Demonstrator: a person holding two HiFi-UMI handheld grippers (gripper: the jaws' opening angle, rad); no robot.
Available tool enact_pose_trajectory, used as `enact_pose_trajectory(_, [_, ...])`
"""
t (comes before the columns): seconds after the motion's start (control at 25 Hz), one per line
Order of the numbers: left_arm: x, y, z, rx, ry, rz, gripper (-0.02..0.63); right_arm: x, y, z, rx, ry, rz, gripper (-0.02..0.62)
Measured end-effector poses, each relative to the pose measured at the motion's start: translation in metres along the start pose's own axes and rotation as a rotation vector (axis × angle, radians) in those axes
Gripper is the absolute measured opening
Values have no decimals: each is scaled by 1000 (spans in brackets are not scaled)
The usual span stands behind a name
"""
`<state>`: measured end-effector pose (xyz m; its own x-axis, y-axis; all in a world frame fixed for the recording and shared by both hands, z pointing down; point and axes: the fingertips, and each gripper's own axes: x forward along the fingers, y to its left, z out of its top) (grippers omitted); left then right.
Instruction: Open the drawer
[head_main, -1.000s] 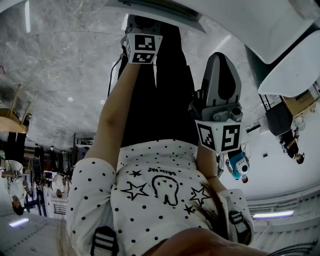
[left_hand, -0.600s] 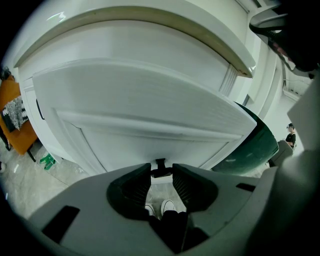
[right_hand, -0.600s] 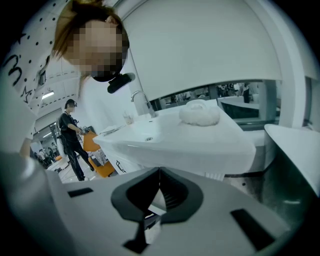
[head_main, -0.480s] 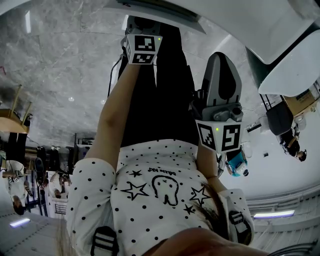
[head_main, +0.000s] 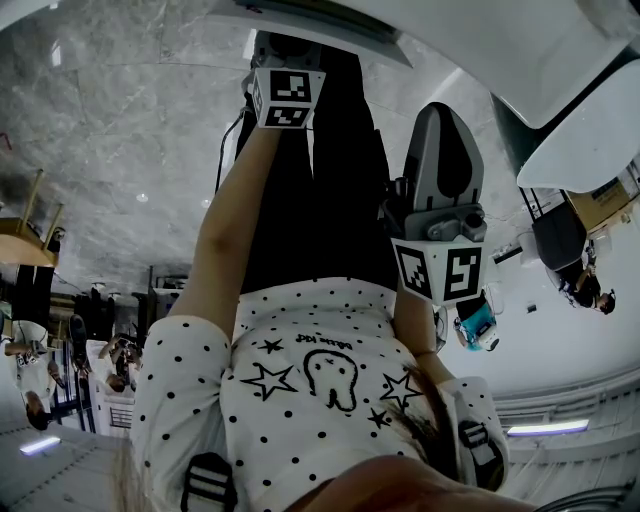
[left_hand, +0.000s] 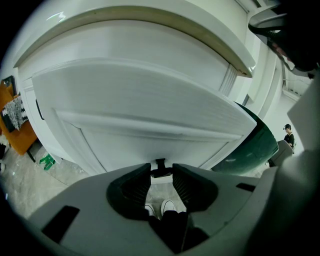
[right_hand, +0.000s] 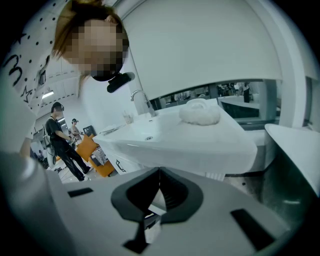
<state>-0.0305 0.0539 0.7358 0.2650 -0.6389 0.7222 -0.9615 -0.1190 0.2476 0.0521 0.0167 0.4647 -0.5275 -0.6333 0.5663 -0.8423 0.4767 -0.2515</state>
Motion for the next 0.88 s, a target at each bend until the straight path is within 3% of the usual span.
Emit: enact_pose_trajectory(0.88, [-18, -2, 15, -10, -33, 1, 128, 2, 4, 10, -3, -13, 12, 14])
